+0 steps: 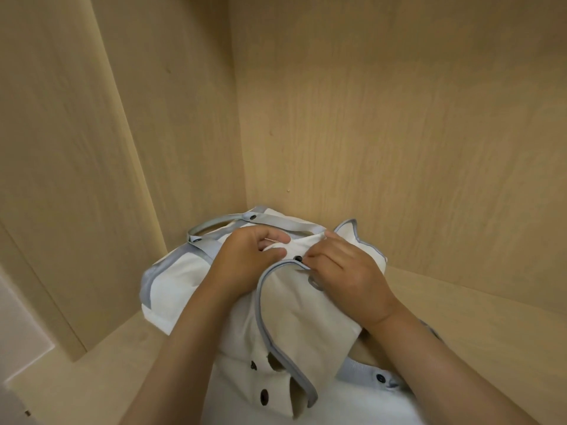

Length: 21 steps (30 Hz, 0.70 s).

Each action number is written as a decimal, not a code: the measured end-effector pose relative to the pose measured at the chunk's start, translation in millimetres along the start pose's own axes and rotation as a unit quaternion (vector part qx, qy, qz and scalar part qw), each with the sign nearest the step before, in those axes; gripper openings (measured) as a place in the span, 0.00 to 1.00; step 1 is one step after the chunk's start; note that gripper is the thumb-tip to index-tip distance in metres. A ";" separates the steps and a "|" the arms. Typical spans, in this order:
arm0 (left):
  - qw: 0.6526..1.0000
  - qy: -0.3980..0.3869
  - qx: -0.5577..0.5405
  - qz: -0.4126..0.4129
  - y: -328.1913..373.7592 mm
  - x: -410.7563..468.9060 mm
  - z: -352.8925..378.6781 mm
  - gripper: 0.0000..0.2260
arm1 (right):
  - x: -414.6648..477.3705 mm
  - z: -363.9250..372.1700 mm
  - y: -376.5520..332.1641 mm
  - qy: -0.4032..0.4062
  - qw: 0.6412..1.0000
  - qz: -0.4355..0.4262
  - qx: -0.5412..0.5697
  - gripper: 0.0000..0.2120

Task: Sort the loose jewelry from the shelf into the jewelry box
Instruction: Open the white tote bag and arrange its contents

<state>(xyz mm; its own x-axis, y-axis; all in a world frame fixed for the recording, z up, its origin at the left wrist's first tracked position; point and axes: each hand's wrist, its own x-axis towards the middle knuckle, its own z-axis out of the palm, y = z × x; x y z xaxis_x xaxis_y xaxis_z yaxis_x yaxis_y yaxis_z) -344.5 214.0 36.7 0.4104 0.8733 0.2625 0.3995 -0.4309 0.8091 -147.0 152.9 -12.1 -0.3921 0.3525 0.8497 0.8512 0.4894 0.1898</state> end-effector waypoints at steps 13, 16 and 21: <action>0.996 -0.051 -0.077 -0.008 0.8 -0.5 -2.4 0.11 | 5.0 -1.6 1.1 -0.035 0.999 0.028 0.016 0.08; 0.994 -0.083 -0.071 -0.003 2.0 0.4 -4.2 0.10 | 14.8 -5.9 2.4 -0.080 0.991 0.086 0.058 0.07; 0.994 -0.092 -0.045 -0.038 9.3 0.2 -10.0 0.08 | 28.1 -9.3 2.6 -0.120 0.981 0.132 0.080 0.05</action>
<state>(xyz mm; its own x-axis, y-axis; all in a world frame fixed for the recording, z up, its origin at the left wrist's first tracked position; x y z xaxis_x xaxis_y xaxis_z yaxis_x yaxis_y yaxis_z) -349.0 212.4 49.5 0.5284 0.8426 0.1040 0.3640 -0.3355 0.8689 -152.6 156.7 16.8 -0.2529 0.6511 0.7156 0.8758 0.4684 -0.1166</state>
